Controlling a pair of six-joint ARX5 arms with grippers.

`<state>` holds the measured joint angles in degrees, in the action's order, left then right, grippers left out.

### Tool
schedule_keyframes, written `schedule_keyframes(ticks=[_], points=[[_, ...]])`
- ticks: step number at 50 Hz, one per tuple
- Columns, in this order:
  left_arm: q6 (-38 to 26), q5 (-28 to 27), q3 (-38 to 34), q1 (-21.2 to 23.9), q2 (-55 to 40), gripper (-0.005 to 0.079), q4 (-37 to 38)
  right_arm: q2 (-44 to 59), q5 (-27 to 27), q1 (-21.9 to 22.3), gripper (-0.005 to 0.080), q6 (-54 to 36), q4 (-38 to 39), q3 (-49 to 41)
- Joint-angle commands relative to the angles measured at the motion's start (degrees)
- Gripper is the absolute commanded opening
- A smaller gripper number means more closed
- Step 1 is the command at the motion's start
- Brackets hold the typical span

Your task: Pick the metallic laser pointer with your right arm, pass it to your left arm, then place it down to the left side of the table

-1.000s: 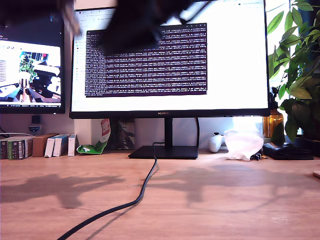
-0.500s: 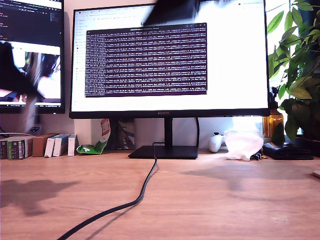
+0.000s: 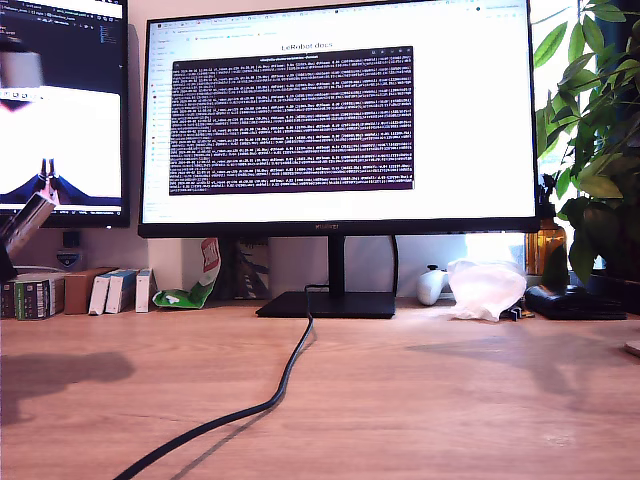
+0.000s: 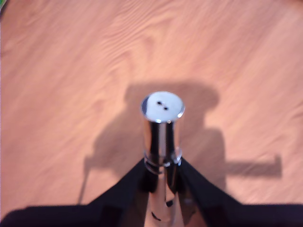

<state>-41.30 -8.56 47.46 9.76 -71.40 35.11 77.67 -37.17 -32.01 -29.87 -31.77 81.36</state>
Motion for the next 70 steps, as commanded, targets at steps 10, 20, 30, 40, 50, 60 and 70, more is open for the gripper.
schedule_keyframes(ticks=[10,20,30,40,50,60,70], points=[[-2.6,2.9,10.8,0.2,-11.9,-0.0024,12.3,0.0,-1.9,-1.8,-0.0013,0.0,0.2,-0.2],[-3.3,3.1,17.2,0.2,-20.7,-0.0024,19.7,0.0,-1.9,-3.0,-0.0013,0.0,0.2,-0.2],[-3.8,3.5,20.2,0.2,-26.7,-0.0024,23.6,0.0,-2.5,-3.2,-0.0013,0.1,0.1,-0.2],[-3.7,5.2,20.5,0.2,-31.9,-0.0024,26.3,0.0,-3.2,-3.2,-0.0013,0.1,-0.5,-0.2],[-3.7,5.2,20.9,0.2,-34.1,-0.0024,26.2,0.0,-3.2,-3.2,-0.0013,0.0,-0.9,-0.2],[-3.7,5.4,21.7,0.3,-33.9,0.0111,23.2,0.0,-3.1,-3.2,-0.0013,0.1,-0.9,-0.2],[-0.3,5.4,23.2,0.4,-33.9,0.0408,23.1,0.0,-0.7,-2.5,-0.0013,0.0,-0.9,-0.2]])
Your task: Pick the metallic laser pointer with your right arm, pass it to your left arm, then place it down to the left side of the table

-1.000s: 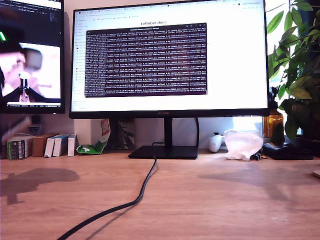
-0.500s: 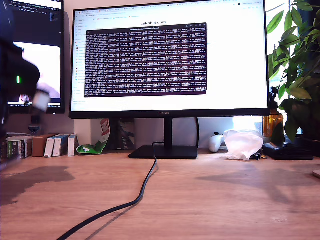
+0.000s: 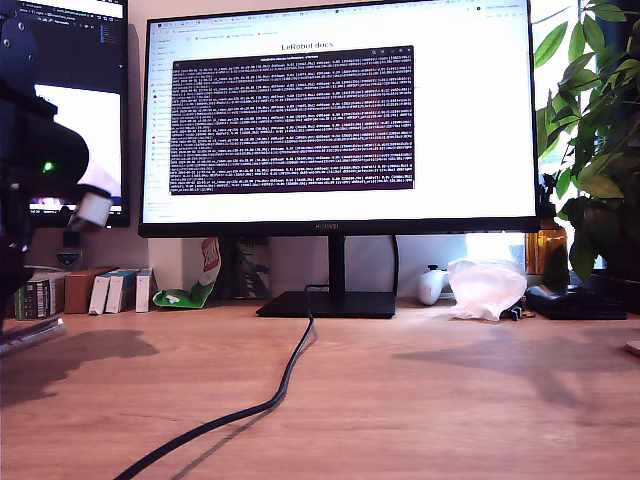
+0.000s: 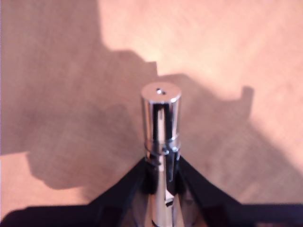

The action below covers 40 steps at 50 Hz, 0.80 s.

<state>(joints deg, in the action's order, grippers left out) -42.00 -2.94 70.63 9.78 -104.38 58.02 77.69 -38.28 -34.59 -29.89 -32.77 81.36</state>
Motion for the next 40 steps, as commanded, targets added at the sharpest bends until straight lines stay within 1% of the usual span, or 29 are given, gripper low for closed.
schedule_keyframes(ticks=[1,8,11,14,18,21,23,31,40], points=[[0.4,-0.2,0.0,0.4,-0.9,0.0408,0.2,0.0,0.4,0.2,-0.0013,0.1,0.1,-0.2],[0.4,0.1,0.0,0.5,-0.9,0.0406,1.0,0.0,0.5,0.5,-0.0013,0.1,0.1,-0.2],[1.4,0.0,0.0,0.5,-0.9,0.0382,1.8,0.0,1.5,0.6,-0.0013,0.1,-0.2,-0.2],[2.4,-0.5,0.0,0.5,-0.6,0.0310,2.8,0.0,3.1,0.9,-0.0013,0.1,-0.6,-0.2],[4.5,-1.8,0.3,0.5,0.2,0.0160,3.5,0.0,4.6,1.9,-0.0013,0.0,-0.9,-0.2],[4.7,-3.3,0.7,0.5,1.3,0.0033,3.7,0.0,4.6,2.8,-0.0013,0.1,-0.9,-0.2],[4.7,-4.0,1.1,0.5,2.3,-0.0028,3.7,0.0,4.6,3.7,-0.0013,0.1,-0.9,-0.2],[4.5,-6.7,3.1,0.6,6.6,-0.0021,3.7,0.0,4.6,6.7,-0.0013,0.5,-1.0,-0.2],[4.8,-7.1,3.7,0.4,12.4,-0.0021,3.0,0.0,4.7,9.9,-0.0013,2.0,-1.4,-0.2]])
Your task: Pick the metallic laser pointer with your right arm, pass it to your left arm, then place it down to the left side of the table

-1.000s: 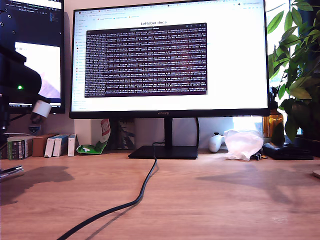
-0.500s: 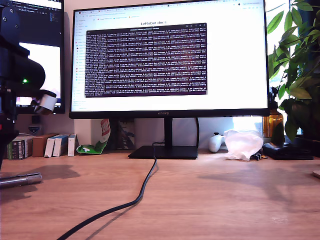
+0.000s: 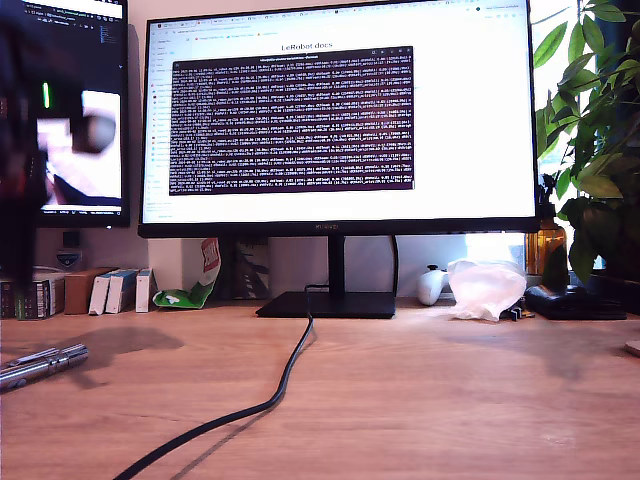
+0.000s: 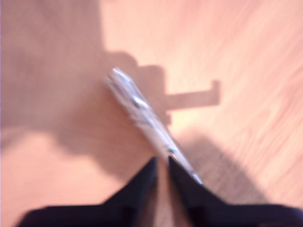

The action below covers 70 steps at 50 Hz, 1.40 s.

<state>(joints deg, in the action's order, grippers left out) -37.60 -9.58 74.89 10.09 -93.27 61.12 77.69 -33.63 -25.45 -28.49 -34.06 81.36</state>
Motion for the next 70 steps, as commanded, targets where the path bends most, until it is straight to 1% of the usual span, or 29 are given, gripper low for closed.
schedule_keyframes(ticks=[1,6,11,15,20,31,35,39,45,50,56,64,70], points=[[1.1,-0.7,-0.5,0.0,1.7,-0.0021,-0.4,0.0,0.1,1.2,-0.0013,0.6,-0.2,-0.2],[3.5,-3.9,-0.5,-1.2,4.6,-0.0021,-3.0,0.0,2.8,4.0,-0.0013,2.3,-0.1,-0.3],[5.7,-8.6,-0.5,-2.3,7.9,-0.0021,-7.8,0.0,5.5,7.5,-0.0013,3.4,0.1,-0.3],[7.5,-10.9,-0.5,-2.9,10.4,-0.0021,-11.5,-0.1,7.0,10.8,-0.0013,5.0,0.3,-0.3],[8.7,-11.4,-0.5,-3.6,13.2,-0.0021,-15.5,-0.1,7.9,15.3,-0.0013,6.8,1.2,-0.3],[12.0,-13.6,-0.6,-5.7,15.3,-0.0021,-19.6,-0.1,15.0,23.6,-0.0013,11.8,6.1,-0.4],[12.3,-14.8,-0.8,-6.4,15.3,-0.0021,-20.1,-0.3,17.0,26.4,-0.0013,12.4,7.5,-0.7],[13.0,-14.9,-1.4,-7.3,15.3,-0.0021,-21.2,-0.4,19.8,28.6,-0.0013,12.7,8.1,-1.0],[13.9,-16.0,-2.4,-8.4,15.6,-0.0021,-22.6,-1.4,21.6,31.2,-0.0013,13.7,9.6,-2.4],[15.3,-16.2,-3.8,-9.0,16.6,-0.0021,-24.2,-4.1,22.9,33.1,-0.0013,13.7,12.1,-5.9],[15.6,-17.1,-4.4,-9.7,18.1,-0.0021,-26.1,-8.7,22.6,34.8,-0.0013,13.7,16.8,-12.4],[17.1,-18.4,-4.8,-10.7,20.1,-0.0021,-27.7,-14.4,21.7,35.8,-0.0013,13.7,22.1,-22.0],[17.7,-18.5,-8.0,-11.4,22.8,-0.0021,-29.9,-18.6,21.9,35.8,-0.0013,13.7,24.8,-28.4]])
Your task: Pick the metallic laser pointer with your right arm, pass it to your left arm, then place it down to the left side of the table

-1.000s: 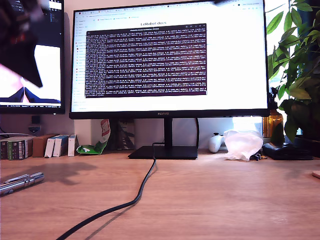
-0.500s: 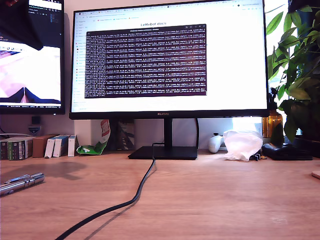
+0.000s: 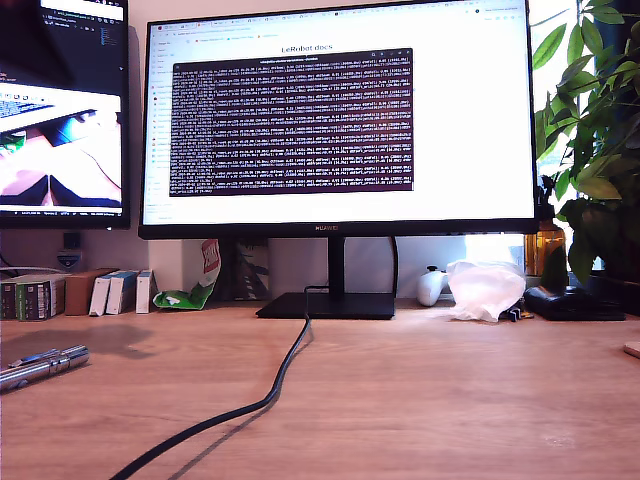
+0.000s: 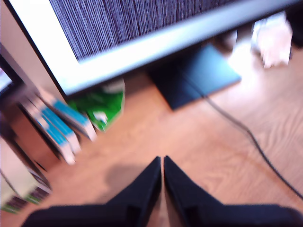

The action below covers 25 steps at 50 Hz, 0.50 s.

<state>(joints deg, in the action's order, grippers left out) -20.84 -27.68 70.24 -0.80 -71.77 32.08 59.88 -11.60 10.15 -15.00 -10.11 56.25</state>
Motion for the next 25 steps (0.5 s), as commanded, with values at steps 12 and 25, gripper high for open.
schedule_keyframes(ticks=[12,25], points=[[5.1,5.5,-16.6,-2.9,13.1,-0.0021,-6.7,-9.9,0.8,0.2,-0.0013,1.8,-0.5,-10.3],[6.5,5.4,-16.9,-3.1,19.0,-0.0021,-2.1,-14.8,-0.9,-0.8,-0.0013,8.2,-0.7,-9.5]])
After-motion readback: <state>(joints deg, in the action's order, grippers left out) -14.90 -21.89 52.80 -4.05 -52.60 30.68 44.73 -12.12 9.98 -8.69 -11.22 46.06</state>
